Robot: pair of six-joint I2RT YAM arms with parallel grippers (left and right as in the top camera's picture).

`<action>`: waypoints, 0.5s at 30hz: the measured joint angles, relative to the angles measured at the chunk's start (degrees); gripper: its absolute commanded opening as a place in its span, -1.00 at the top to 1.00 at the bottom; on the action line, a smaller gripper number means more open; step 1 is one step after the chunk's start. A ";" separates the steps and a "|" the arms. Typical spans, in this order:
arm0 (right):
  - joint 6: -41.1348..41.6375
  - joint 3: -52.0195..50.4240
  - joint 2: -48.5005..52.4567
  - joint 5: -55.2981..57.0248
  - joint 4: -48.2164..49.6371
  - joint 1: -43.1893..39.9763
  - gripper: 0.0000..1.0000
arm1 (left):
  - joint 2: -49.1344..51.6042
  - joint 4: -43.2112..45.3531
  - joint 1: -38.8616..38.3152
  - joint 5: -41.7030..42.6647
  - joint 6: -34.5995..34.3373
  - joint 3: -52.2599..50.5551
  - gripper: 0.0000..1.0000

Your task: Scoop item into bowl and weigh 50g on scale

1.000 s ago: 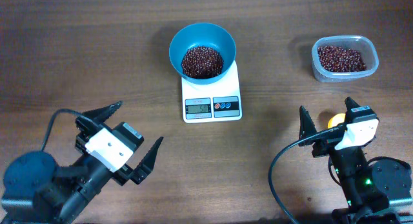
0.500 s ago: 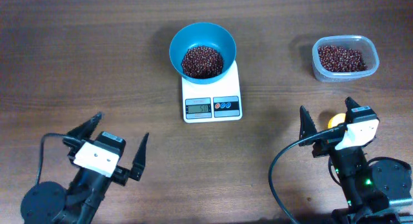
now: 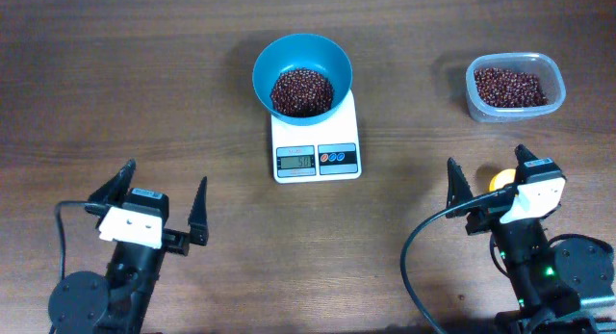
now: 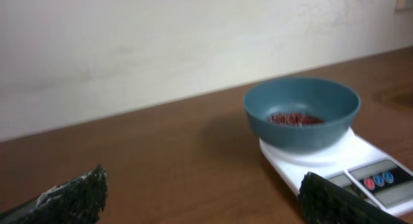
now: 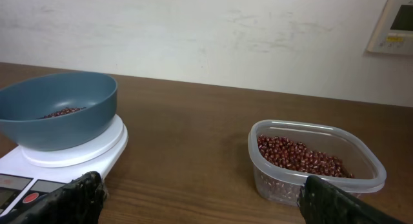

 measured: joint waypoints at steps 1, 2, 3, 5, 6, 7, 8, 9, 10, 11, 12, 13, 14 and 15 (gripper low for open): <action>-0.02 -0.02 0.00 0.00 0.00 0.00 -0.97 | -0.02 0.24 0.00 -0.02 0.00 -0.07 -0.98; 0.02 -0.02 0.00 0.00 0.00 0.00 -0.97 | -0.04 -0.81 0.00 -0.04 0.00 -0.15 -0.98; -0.02 -0.02 0.00 0.00 0.00 0.00 -0.97 | -0.04 -1.73 0.00 -0.17 -0.17 -0.42 -0.98; -0.02 0.00 0.00 0.00 0.00 0.00 -0.97 | -0.07 -1.73 0.00 -0.42 -0.20 -0.46 -0.98; -0.02 0.00 0.00 0.00 0.00 0.00 -0.97 | -0.07 -1.73 0.00 -0.42 -0.22 -0.46 -0.98; 0.00 -0.02 0.00 0.00 0.00 0.00 -0.97 | -0.07 -1.73 0.00 -0.37 -0.22 -0.46 -0.98; -0.02 -0.02 0.00 0.00 0.00 0.00 -0.97 | -0.07 -1.73 0.00 -0.37 -0.22 -0.46 -0.98; -0.02 -0.02 0.00 0.00 0.00 0.00 -0.97 | -0.07 -1.73 0.00 -0.37 -0.22 -0.46 -0.98; -0.04 -0.02 0.00 0.00 0.00 0.00 -0.97 | -0.07 -1.73 0.00 -0.42 -0.22 -0.46 -0.98; 0.00 -0.02 0.00 0.00 0.00 0.00 -0.98 | -0.07 -1.73 0.00 -0.44 -0.22 -0.46 -0.98; 0.02 -0.02 0.00 0.00 0.00 0.00 -0.97 | -0.07 -1.75 0.00 -0.52 -0.22 -0.46 -0.98; 0.00 -0.02 0.00 0.00 0.00 0.00 -0.98 | -0.07 -1.75 0.00 -0.87 -0.44 -0.46 -0.98; -0.02 -0.02 0.00 0.00 0.00 0.00 -0.97 | -0.07 -1.77 0.00 -1.20 -0.90 -0.46 -0.98; 0.00 -0.02 0.00 0.00 0.00 0.00 -0.97 | -0.07 -1.77 0.00 -1.49 -1.46 -0.46 -0.98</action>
